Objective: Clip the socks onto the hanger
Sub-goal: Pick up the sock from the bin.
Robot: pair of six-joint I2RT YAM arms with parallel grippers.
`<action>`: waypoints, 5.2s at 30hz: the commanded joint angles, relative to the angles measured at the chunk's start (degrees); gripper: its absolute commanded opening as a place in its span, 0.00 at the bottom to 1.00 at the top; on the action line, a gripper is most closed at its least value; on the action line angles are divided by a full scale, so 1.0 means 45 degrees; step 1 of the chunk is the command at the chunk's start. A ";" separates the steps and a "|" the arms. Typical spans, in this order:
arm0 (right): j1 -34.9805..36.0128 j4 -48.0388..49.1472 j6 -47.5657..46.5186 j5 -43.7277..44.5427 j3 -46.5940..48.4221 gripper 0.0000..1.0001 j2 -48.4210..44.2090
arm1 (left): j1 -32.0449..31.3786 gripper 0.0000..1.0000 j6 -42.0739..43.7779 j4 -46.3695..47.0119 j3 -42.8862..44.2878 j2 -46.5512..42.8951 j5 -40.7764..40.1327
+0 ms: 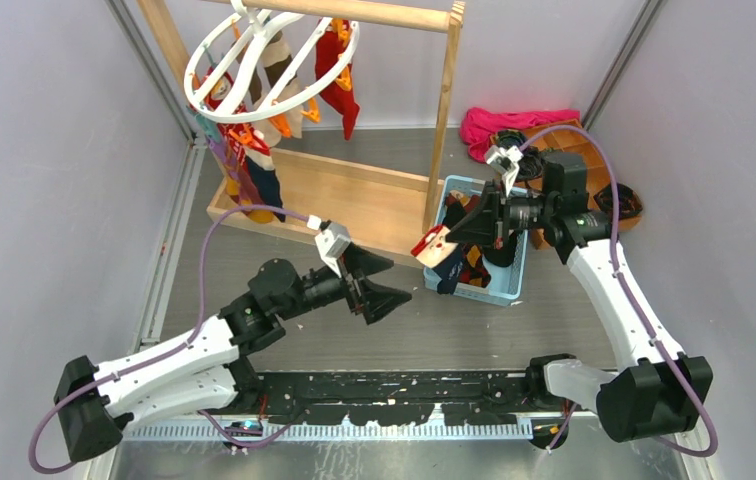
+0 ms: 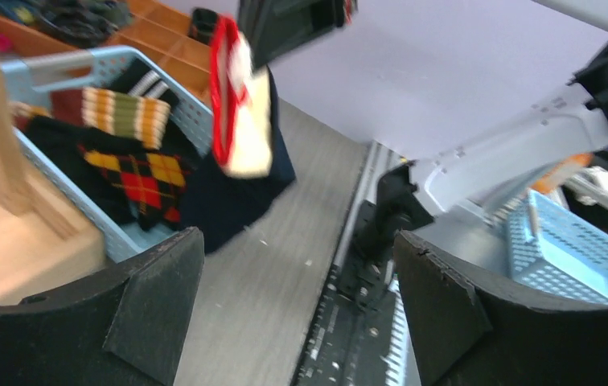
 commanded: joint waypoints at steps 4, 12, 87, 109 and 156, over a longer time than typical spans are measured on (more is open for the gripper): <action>0.1078 0.0059 -0.0627 -0.0396 -0.0091 0.01 0.0199 | -0.0058 0.85 0.2848 -0.2611 0.2929 0.0882 -0.1298; 0.1833 -0.0431 -0.1287 -0.0249 -0.0044 0.01 0.0410 | -0.0057 0.72 0.3335 -0.6021 0.4922 0.1495 -0.1696; 0.3871 -0.5887 -0.7409 0.1812 0.1224 0.82 0.0742 | 0.0645 0.00 0.9836 -1.3466 1.1391 0.6682 0.3813; 0.4492 -0.6465 -0.7846 0.1883 0.1688 0.01 0.0854 | 0.0645 0.13 0.8324 -1.0843 1.0047 0.5950 0.2604; 0.4287 -0.7891 -1.0104 0.0460 0.1471 0.12 0.0936 | 0.0197 0.00 0.1286 0.7848 -0.2140 0.2558 0.1876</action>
